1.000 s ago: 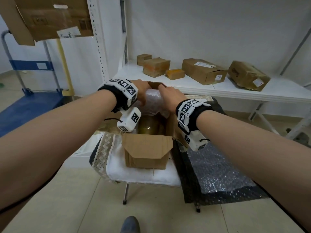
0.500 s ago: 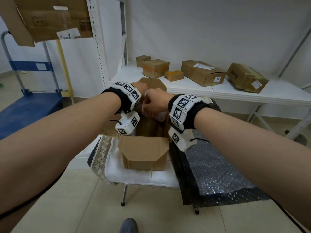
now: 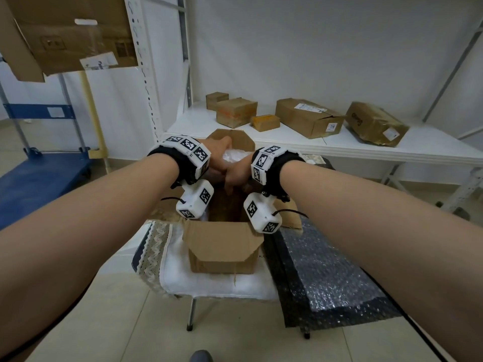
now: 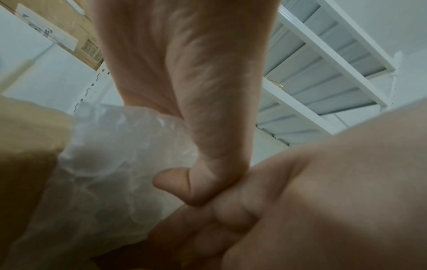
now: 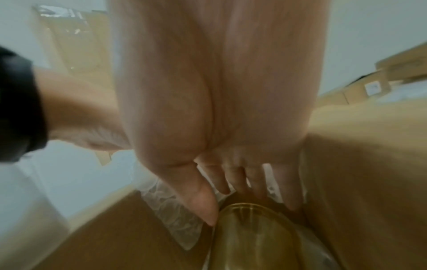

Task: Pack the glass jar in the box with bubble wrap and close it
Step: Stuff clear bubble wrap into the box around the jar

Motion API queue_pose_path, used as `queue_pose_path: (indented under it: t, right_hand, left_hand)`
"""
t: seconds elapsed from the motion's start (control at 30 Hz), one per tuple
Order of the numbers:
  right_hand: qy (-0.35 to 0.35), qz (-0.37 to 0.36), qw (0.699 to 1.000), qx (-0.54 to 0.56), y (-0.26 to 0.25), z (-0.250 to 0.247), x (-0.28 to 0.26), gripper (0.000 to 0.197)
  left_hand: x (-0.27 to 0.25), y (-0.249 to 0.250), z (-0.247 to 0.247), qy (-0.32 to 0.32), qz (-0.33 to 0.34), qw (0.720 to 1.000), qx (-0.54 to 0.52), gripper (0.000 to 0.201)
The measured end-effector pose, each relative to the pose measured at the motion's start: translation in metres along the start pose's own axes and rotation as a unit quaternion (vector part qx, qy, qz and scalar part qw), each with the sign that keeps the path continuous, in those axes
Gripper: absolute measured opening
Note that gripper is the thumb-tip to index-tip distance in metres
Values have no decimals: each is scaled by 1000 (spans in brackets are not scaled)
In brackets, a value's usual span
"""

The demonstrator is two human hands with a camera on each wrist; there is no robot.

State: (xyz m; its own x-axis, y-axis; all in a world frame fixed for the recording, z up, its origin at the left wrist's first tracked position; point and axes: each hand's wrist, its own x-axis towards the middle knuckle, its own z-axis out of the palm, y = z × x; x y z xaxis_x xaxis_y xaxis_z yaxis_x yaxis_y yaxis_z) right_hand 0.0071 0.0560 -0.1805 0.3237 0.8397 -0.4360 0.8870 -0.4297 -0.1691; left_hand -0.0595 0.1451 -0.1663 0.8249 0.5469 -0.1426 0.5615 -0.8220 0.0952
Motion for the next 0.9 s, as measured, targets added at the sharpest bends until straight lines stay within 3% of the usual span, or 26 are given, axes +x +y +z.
queue_pose_path:
  t: [0.13,0.23,0.4,0.5,0.57,0.63,0.7,0.77,0.9]
  right_hand:
    - [10,-11,1000,-1,2,3,0,12]
    - [-48,-6,999,11,2,2,-5,12]
    - [-52,-35,995,84,11,-2,-21,10]
    - [-7,-64,994,90,15,-3,-27,23]
    - [63,-65,986,138,15,-5,-24,18]
    - [157,-57,969,185,15,-10,-24,26]
    - [261,-55,953,145,18,-18,-21,22]
    - [268,-52,957,98,21,-21,-20,13]
    - [212,-28,977,-17,26,-15,-17,22]
  left_hand:
    - [-1,4,-3,-14,-13,999,-45,53]
    - [1,8,-4,-7,-29,997,-73,44]
    - [5,10,-3,-46,-10,999,-3,44]
    - [6,12,-2,-41,0,999,15,46]
    - [8,14,0,-39,5,999,27,37]
    - [8,15,5,-38,4,998,51,32]
    - [10,15,10,-27,-10,997,72,34]
    - [12,14,14,-23,-14,996,90,35]
    - [12,12,16,-16,-2,991,132,38]
